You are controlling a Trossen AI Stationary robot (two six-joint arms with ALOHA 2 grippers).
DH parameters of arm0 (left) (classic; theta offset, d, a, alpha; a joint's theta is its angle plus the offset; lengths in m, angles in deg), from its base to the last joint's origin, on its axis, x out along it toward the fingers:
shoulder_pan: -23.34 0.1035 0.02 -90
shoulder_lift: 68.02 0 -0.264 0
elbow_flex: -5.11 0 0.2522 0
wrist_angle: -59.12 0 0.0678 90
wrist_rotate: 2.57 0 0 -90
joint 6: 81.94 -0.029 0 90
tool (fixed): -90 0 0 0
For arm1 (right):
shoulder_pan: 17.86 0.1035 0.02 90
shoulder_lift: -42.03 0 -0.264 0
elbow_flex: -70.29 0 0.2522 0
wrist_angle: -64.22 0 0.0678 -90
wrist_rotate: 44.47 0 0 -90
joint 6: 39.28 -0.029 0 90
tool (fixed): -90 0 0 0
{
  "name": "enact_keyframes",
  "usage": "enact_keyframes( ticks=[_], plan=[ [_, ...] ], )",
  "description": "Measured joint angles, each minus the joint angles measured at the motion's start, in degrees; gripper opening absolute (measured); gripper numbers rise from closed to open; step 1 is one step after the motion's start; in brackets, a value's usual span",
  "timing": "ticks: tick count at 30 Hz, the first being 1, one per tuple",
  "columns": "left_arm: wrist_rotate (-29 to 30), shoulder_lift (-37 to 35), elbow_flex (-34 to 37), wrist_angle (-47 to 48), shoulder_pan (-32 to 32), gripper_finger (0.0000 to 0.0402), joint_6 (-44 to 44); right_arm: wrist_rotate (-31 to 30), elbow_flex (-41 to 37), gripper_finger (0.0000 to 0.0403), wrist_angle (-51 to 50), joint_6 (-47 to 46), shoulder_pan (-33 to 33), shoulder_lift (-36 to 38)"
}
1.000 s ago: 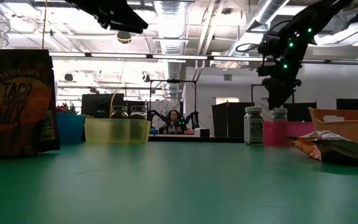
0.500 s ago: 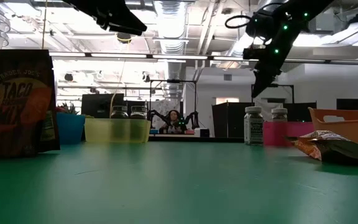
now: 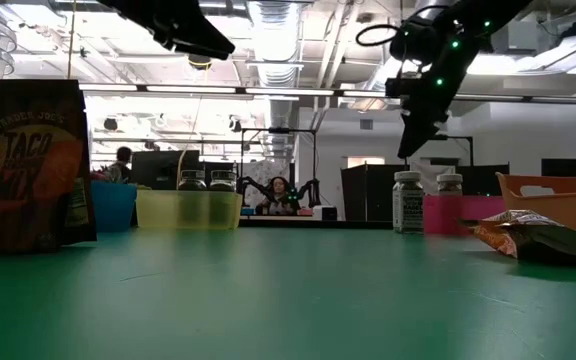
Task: Sort spices by type
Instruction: Put the white seasoning bottle into the red bin
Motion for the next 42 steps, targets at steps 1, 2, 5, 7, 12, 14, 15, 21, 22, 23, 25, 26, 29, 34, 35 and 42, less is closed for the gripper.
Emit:
enact_keyframes(
  ticks=[1,2,5,7,12,14,15,21,22,23,25,26,29,34,35,42],
  plan=[
    [-0.4,0.0,0.0,0.2,0.0,0.0290,0.0,0.2,0.0,0.0322,-0.1,-0.6,-0.1,-0.5],
    [-0.4,0.0,0.0,0.5,0.0,0.0290,0.0,0.2,0.0,0.0335,-0.1,-0.9,-0.2,-0.8],
    [-0.5,0.0,0.0,1.3,0.0,0.0290,0.0,0.1,0.0,0.0380,0.4,-1.7,-0.2,-1.9],
    [-0.5,0.0,0.0,1.9,0.0,0.0290,0.0,0.2,0.0,0.0394,0.7,-2.5,-0.2,-2.3],
    [-0.5,0.0,0.0,2.4,0.0,0.0290,0.4,0.6,0.0,0.0384,0.8,-2.9,-1.5,-5.1],
    [-0.5,0.0,0.0,2.8,0.0,0.0290,0.5,0.6,0.0,0.0384,1.2,-2.2,-2.1,-6.8],
    [-0.5,0.0,0.0,2.8,0.0,0.0290,0.6,0.7,0.0,0.0385,1.6,-2.0,-2.3,-7.6],
    [-0.5,0.0,0.0,4.6,0.0,0.0290,1.4,3.8,0.0,0.0384,2.5,-1.4,-3.5,-11.6],
    [-0.5,0.0,0.0,4.8,0.0,0.0290,1.4,4.0,0.0,0.0379,2.5,-1.4,-3.6,-12.0],
    [-0.5,0.0,0.0,4.8,0.0,0.0290,1.4,4.1,0.0,0.0372,2.4,-1.4,-3.6,-12.3],
    [-0.5,0.0,0.0,4.8,0.0,0.0290,1.4,4.1,0.0,0.0351,2.4,-1.4,-3.6,-13.2],
    [-0.5,0.0,0.0,4.8,0.0,0.0290,1.4,4.1,0.0,0.0337,2.3,-1.3,-3.6,-13.6],
    [-0.5,0.0,0.0,4.8,0.0,0.0290,1.1,4.1,0.0,0.0290,2.3,-0.5,-3.4,-13.8],
    [-0.5,0.0,0.0,4.7,0.0,0.0290,1.0,4.2,0.0,0.0224,2.3,-0.1,-3.1,-12.8],
    [-0.5,0.0,0.0,4.7,0.0,0.0290,1.1,4.3,0.0,0.0221,2.1,0.1,-3.1,-12.5],
    [-0.4,0.0,0.0,4.7,0.0,0.0290,1.1,4.2,2.7,0.0221,-2.1,0.2,-3.1,-8.0]
  ],
)
